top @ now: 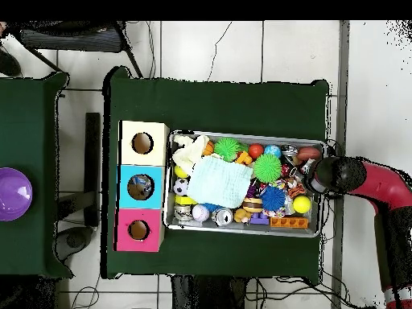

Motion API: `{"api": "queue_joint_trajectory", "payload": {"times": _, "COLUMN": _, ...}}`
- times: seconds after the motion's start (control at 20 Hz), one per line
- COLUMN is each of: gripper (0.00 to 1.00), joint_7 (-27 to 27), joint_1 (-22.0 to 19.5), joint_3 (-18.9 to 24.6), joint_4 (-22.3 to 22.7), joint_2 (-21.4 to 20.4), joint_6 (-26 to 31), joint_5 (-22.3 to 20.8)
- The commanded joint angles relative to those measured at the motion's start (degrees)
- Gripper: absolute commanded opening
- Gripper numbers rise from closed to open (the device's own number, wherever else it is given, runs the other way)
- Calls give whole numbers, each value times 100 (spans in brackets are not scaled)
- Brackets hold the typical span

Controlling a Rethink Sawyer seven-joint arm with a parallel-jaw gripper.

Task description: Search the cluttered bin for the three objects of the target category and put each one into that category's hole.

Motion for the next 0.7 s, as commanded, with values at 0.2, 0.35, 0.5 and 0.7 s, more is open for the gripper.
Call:
{"api": "queue_joint_trajectory", "payload": {"times": 0.2, "gripper": 100, "joint_7": -1502, "joint_1": 23, "joint_3": -12, "joint_4": -486, "joint_2": 285, "joint_6": -645, "joint_5": -560}}
{"api": "queue_joint_trajectory", "payload": {"times": 0.35, "gripper": 100, "joint_7": -1581, "joint_1": -21, "joint_3": 8, "joint_4": -430, "joint_2": 312, "joint_6": -624, "joint_5": -528}}
{"api": "queue_joint_trajectory", "payload": {"times": 0.5, "gripper": 100, "joint_7": -1682, "joint_1": -38, "joint_3": -10, "joint_4": -376, "joint_2": 338, "joint_6": -540, "joint_5": -532}}
{"api": "queue_joint_trajectory", "payload": {"times": 0.7, "gripper": 100, "joint_7": -1635, "joint_1": -51, "joint_3": -19, "joint_4": -312, "joint_2": 379, "joint_6": -582, "joint_5": -520}}
